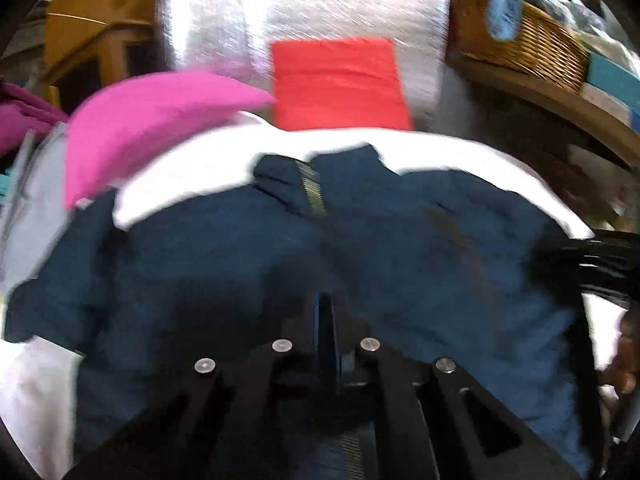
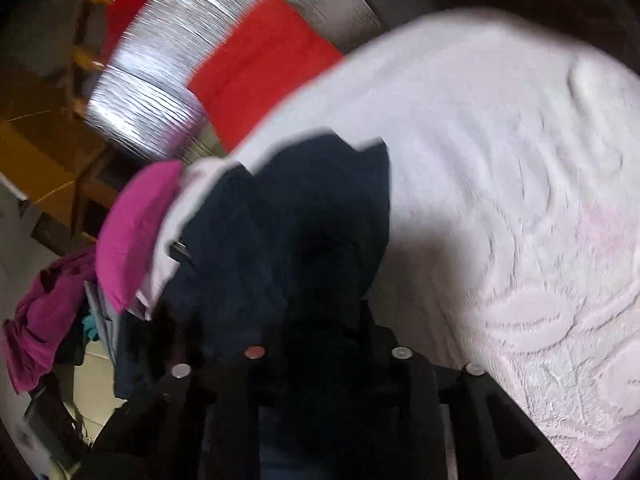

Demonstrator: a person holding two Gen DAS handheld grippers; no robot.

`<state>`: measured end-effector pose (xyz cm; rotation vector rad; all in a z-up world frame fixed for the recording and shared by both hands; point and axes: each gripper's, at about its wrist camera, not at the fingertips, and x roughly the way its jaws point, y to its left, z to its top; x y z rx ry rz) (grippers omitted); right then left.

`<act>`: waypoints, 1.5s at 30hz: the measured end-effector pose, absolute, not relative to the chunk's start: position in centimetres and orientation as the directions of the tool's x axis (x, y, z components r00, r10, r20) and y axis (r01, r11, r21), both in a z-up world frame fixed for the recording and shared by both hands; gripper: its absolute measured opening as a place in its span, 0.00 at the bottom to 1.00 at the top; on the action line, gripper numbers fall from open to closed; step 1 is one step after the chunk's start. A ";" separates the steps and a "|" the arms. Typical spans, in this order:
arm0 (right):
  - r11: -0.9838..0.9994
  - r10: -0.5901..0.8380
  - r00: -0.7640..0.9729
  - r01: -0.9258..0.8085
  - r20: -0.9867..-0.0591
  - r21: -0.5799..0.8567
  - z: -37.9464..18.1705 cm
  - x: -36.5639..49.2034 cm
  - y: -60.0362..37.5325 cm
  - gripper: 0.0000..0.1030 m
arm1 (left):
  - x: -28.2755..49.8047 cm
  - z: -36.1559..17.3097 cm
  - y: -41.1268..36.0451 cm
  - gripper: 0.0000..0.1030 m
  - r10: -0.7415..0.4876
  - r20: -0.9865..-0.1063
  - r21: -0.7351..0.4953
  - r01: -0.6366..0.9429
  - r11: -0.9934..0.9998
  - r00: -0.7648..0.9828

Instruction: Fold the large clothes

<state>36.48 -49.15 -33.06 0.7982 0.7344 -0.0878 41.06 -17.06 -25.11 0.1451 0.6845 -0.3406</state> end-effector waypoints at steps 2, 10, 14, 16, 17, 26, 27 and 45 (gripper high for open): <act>0.724 0.135 0.808 0.315 -0.574 0.614 -31.4 35.2 -49.0 0.23 | 41.9 -23.6 -14.4 0.05 -0.220 -0.610 0.015 0.289 0.957 0.761; 0.715 -0.010 0.787 0.437 -0.617 0.546 -31.1 32.2 -49.8 0.25 | 43.1 -20.9 -4.8 0.46 -0.090 -0.604 -0.062 0.065 0.996 0.792; 0.741 0.089 0.847 0.295 -0.524 0.603 -27.4 31.2 -46.8 0.92 | 42.0 -19.9 -1.4 0.84 0.018 -0.574 -0.027 -0.041 0.999 0.819; 0.753 0.179 0.843 0.215 -0.507 0.622 -26.6 32.3 -44.3 0.92 | 42.0 -19.6 0.8 0.84 0.058 -0.571 -0.006 -0.075 0.997 0.819; 0.755 0.209 0.826 0.203 -0.523 0.623 -26.6 33.4 -42.7 0.92 | 42.1 -19.7 2.0 0.84 0.074 -0.579 -0.012 -0.100 0.995 0.812; 0.647 0.425 0.701 0.207 -0.573 0.733 -29.5 41.3 -31.9 0.76 | 43.2 -21.3 12.1 0.84 0.173 -0.666 -0.079 -0.299 0.951 0.725; 0.630 0.492 0.716 0.100 -0.495 0.770 -27.7 41.4 -30.1 0.76 | 43.1 -21.3 12.7 0.84 0.174 -0.665 -0.086 -0.305 0.948 0.726; 0.868 0.259 0.577 0.213 -0.774 0.449 -34.5 42.4 -29.8 0.42 | 43.8 -25.8 17.5 0.84 0.007 -0.789 -0.294 -0.387 0.874 0.615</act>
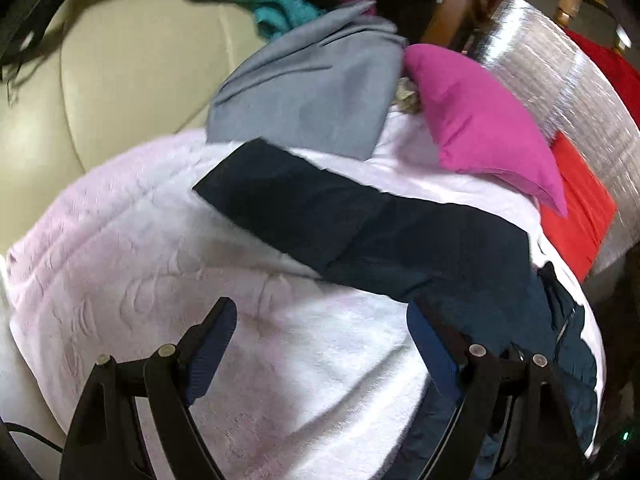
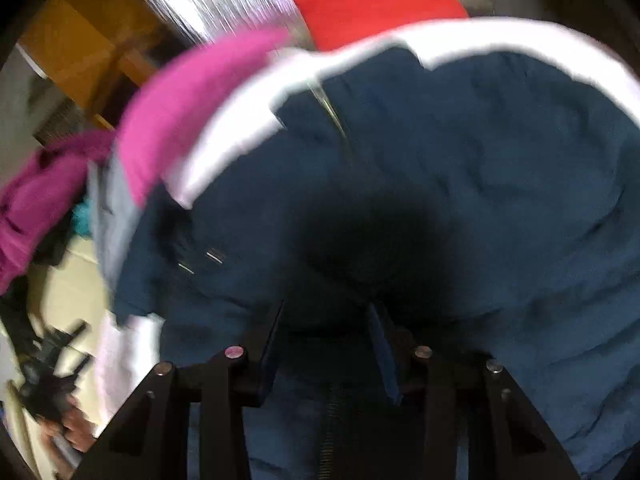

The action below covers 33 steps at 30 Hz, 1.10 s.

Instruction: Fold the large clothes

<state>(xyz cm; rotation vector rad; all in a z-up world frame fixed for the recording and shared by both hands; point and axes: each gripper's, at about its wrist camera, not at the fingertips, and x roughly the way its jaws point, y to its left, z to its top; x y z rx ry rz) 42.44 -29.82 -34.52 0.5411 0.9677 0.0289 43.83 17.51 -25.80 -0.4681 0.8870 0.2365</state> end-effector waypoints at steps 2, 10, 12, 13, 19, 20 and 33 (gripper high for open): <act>0.870 0.263 0.596 0.193 -0.758 0.453 -34.3 42.4 -29.6 0.44 | 44.2 -26.4 18.4 0.84 0.007 -0.796 -0.306 -0.412 0.858 0.606; 0.798 0.434 0.701 -0.009 -0.565 0.602 -31.7 38.5 -25.5 0.46 | 45.4 -29.7 24.5 0.84 -0.148 -0.721 -0.586 -0.482 0.652 0.677; 0.806 0.455 0.683 -0.044 -0.571 0.590 -32.5 37.9 -24.0 0.46 | 46.2 -30.8 25.4 0.84 -0.198 -0.697 -0.646 -0.484 0.589 0.689; 0.806 0.465 0.676 -0.055 -0.572 0.590 -32.7 37.6 -23.7 0.46 | 46.6 -31.2 25.6 0.84 -0.216 -0.691 -0.662 -0.484 0.573 0.690; 0.808 0.488 0.657 -0.093 -0.574 0.581 -34.3 37.4 -22.5 0.46 | 49.3 -33.8 26.8 0.80 -0.222 -0.669 -0.705 -0.512 0.491 0.709; 0.803 0.495 0.655 -0.093 -0.571 0.589 -34.3 37.2 -22.6 0.46 | 49.7 -34.3 27.0 0.65 -0.218 -0.667 -0.710 -0.520 0.474 0.712; 0.769 0.479 0.703 -0.046 -0.526 0.638 -33.5 35.8 -25.0 0.46 | 49.9 -26.0 20.9 0.09 -0.120 -0.600 -0.586 -0.333 0.739 0.791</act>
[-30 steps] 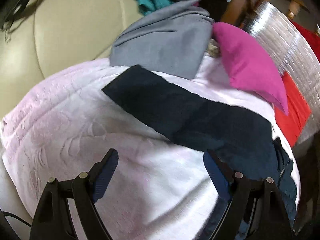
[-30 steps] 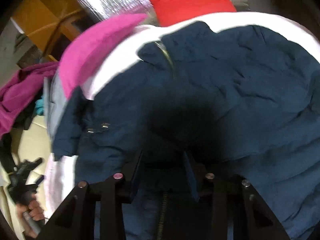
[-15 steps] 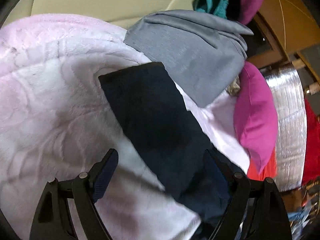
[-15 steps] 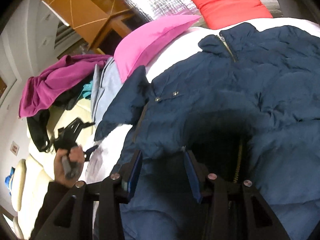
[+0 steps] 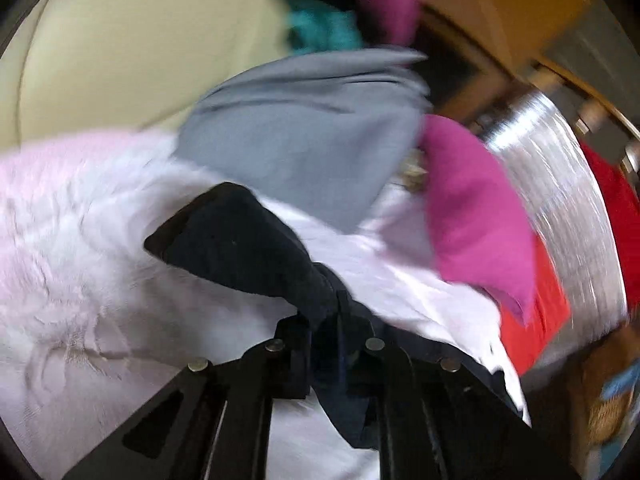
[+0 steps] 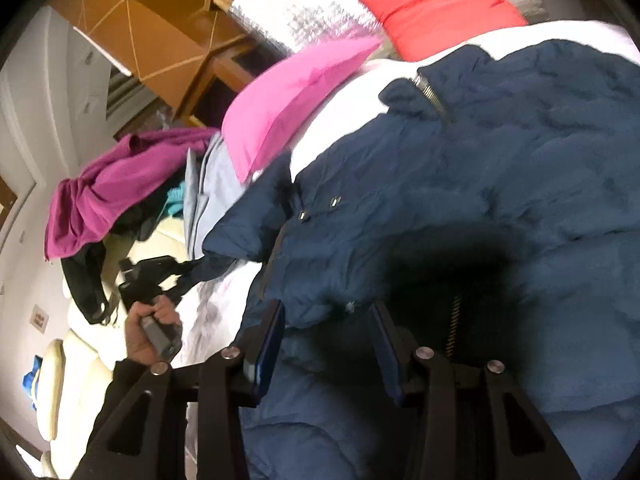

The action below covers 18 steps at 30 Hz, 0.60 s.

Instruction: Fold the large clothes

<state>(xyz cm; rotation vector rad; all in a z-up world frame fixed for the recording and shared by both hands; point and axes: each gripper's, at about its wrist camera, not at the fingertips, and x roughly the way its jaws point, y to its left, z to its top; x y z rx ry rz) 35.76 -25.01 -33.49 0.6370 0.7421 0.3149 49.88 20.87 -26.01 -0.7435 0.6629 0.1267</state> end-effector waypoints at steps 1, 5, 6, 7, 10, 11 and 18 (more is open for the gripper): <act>0.771 0.465 0.713 -0.035 -0.525 0.636 -33.2 35.4 -25.5 0.46 | 49.6 -24.4 19.3 0.09 -0.137 -0.585 -0.572 -0.286 0.768 0.800; 0.768 0.403 0.763 0.018 -0.505 0.640 -32.2 33.2 -28.3 0.46 | 47.2 -18.9 12.7 0.08 -0.225 -0.498 -0.534 -0.092 0.840 0.837; 0.766 0.380 0.778 0.039 -0.500 0.642 -32.0 32.3 -29.4 0.46 | 46.6 -17.9 11.3 0.08 -0.253 -0.480 -0.527 -0.045 0.849 0.840; 0.760 0.364 0.789 0.055 -0.495 0.647 -31.8 31.6 -30.4 0.46 | 45.9 -17.1 9.8 0.08 -0.283 -0.462 -0.519 0.003 0.855 0.840; 0.739 0.312 0.822 0.106 -0.477 0.666 -31.3 29.2 -33.5 0.46 | 43.9 -15.2 3.8 0.08 -0.399 -0.420 -0.491 0.165 0.855 0.815; 0.735 0.295 0.829 0.121 -0.475 0.667 -31.1 28.6 -34.3 0.46 | 43.4 -15.0 1.9 0.07 -0.428 -0.418 -0.476 0.208 0.855 0.802; 0.705 0.187 0.865 0.213 -0.467 0.677 -30.5 23.9 -40.3 0.46 | 43.6 -19.0 -9.6 0.11 -0.593 -0.548 -0.410 0.428 0.805 0.590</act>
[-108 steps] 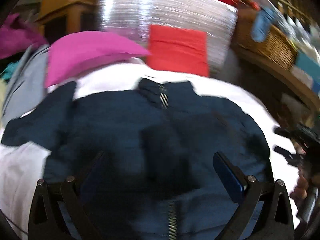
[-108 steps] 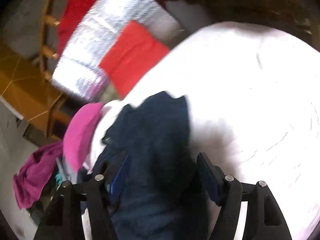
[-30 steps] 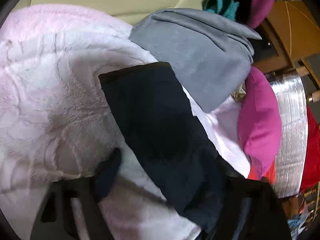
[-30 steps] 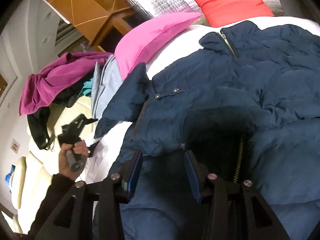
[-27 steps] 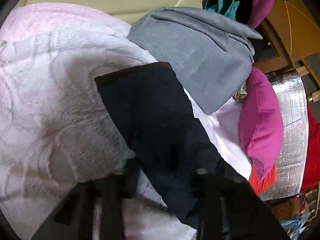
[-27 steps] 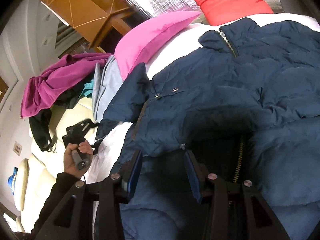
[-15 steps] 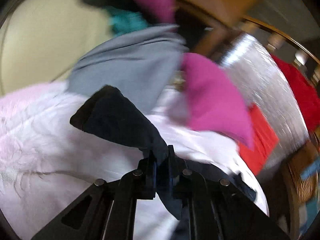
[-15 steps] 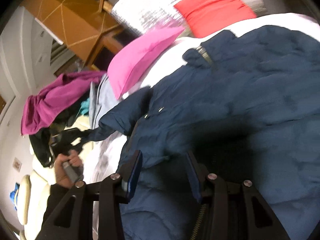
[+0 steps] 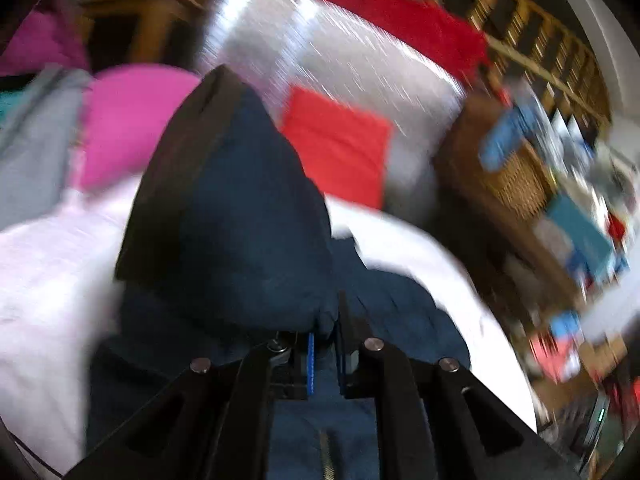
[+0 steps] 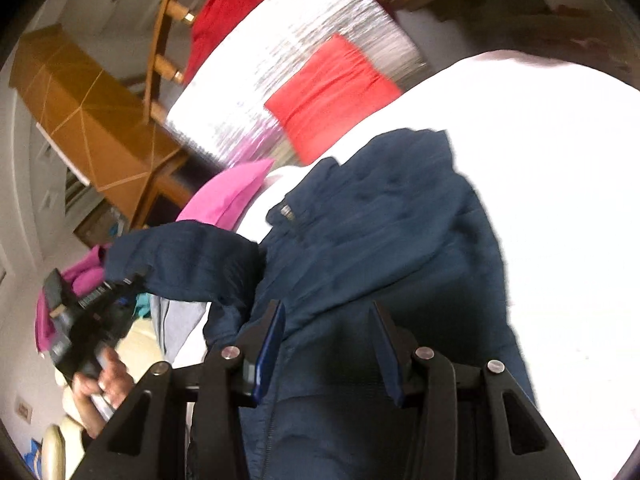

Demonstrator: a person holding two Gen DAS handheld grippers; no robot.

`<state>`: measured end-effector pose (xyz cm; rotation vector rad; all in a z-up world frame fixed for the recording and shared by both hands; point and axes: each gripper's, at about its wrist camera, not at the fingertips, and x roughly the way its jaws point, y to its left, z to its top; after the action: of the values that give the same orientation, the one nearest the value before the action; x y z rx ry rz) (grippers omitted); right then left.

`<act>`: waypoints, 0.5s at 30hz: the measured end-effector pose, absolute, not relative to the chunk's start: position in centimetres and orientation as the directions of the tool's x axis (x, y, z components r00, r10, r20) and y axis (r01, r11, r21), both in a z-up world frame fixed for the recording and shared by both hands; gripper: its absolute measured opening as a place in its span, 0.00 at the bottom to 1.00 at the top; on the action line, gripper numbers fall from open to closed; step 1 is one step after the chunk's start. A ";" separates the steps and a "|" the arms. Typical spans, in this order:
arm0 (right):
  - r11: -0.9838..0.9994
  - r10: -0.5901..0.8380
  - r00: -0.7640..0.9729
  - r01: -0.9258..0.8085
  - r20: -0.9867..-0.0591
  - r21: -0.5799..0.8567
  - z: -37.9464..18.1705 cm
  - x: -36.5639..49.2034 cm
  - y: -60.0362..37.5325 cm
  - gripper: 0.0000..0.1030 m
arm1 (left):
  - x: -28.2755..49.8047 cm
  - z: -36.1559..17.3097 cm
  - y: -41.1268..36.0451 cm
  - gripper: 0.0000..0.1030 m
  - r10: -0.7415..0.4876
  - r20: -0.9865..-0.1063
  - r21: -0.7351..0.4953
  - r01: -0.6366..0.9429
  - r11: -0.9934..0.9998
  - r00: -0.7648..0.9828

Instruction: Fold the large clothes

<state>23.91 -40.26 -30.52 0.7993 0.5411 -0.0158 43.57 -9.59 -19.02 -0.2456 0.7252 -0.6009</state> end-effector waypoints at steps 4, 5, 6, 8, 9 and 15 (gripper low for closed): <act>0.681 0.151 0.871 0.251 -0.467 0.688 -30.6 22.5 -42.3 0.46 | 43.1 -23.0 -14.2 0.36 -0.534 -0.721 -0.316 0.476 0.821 0.442; 0.676 0.146 0.872 0.257 -0.467 0.690 -30.6 22.3 -42.5 0.46 | 43.0 -23.4 -14.3 0.43 -0.511 -0.741 -0.298 0.469 0.832 0.435; 0.673 0.142 0.873 0.261 -0.467 0.692 -30.7 22.2 -42.7 0.46 | 42.8 -23.3 -14.1 0.48 -0.506 -0.748 -0.299 0.462 0.835 0.429; 0.669 0.139 0.872 0.267 -0.470 0.694 -30.8 21.9 -42.8 0.51 | 42.2 -22.3 -12.9 0.67 -0.548 -0.725 -0.345 0.468 0.813 0.417; 0.667 0.135 0.872 0.270 -0.470 0.694 -30.7 21.9 -42.9 0.61 | 41.5 -21.7 -12.2 0.70 -0.568 -0.707 -0.363 0.472 0.803 0.422; 0.719 0.154 0.848 0.257 -0.508 0.646 -30.0 24.0 -40.8 0.71 | 41.5 -18.6 -3.5 0.79 -0.595 -0.598 -0.473 0.362 0.803 0.537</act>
<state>24.01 -40.79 -30.02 0.7774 0.5705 -0.0605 41.45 -3.53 -18.60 -0.3100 0.8240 -0.5804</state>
